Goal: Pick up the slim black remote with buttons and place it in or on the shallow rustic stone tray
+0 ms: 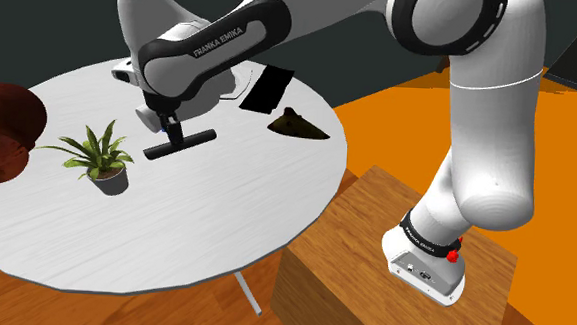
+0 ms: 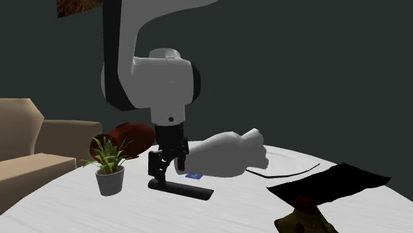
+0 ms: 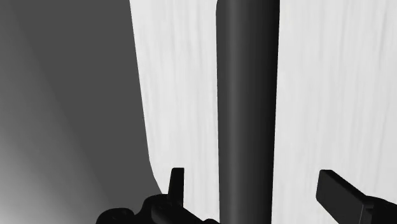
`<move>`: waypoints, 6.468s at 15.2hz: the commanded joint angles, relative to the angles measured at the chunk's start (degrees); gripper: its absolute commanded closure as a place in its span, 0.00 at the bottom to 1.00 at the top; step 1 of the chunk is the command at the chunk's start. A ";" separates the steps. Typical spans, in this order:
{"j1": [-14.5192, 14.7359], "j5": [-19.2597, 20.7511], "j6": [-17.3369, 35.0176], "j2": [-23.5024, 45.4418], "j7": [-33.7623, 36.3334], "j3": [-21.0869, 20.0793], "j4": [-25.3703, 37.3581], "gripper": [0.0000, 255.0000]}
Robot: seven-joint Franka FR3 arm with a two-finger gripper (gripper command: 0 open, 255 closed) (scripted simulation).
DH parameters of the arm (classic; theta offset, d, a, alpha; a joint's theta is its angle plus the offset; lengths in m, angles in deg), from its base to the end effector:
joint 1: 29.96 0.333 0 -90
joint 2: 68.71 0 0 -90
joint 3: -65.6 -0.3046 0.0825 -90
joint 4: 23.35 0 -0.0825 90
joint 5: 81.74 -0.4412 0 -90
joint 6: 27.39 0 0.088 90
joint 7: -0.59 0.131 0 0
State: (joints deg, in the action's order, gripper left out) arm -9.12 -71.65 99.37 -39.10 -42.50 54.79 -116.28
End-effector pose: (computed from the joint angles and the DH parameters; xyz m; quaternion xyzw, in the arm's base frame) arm 0.6382 0.3684 0.2709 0.7715 0.6342 0.0395 0.0309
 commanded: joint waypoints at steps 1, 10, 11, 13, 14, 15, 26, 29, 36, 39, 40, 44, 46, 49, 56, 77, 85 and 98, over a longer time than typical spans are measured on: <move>-0.01 0.16 0.64 1.57 0.12 0.23 -0.31 0.00; 0.22 0.27 0.32 1.91 0.42 0.12 0.32 1.00; 0.12 0.16 -0.04 1.33 0.30 0.07 0.07 1.00; 0.30 0.15 -0.55 1.38 0.46 0.01 0.60 1.00; 0.27 0.17 -0.42 1.47 0.42 0.04 0.56 1.00; 0.41 0.21 -0.53 1.71 0.56 0.03 0.89 1.00; -0.30 -0.60 -4.16 -1.16 -0.54 -0.32 1.81 1.00; -0.35 -0.88 -6.04 -2.02 -0.79 -0.46 2.85 1.00; -0.39 -1.44 -10.61 -3.68 -1.33 -0.73 5.80 1.00; -0.37 -1.64 -12.64 -4.22 -1.54 -0.82 7.32 1.00; -0.36 -1.70 -13.33 -4.37 -1.61 -0.85 7.86 1.00; -2.30 -2.40 -13.17 -6.19 -4.03 -0.42 6.06 1.00; -4.20 -3.01 -12.23 -7.59 -6.42 0.10 3.90 1.00; -6.96 -3.87 -11.08 -9.28 -10.11 0.98 1.30 1.00; -13.10 -5.68 -9.39 -11.38 -18.98 3.35 -2.03 1.00; -27.20 -9.32 -8.07 -5.35 -40.17 9.20 3.16 1.00; -27.19 -9.24 -3.22 -3.47 -40.12 9.23 0.20 1.00; -27.20 -9.24 -3.23 -3.46 -40.12 9.23 0.21 0.00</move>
State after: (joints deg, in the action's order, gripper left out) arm -36.32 -80.89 96.15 -42.59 -82.62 64.02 -116.10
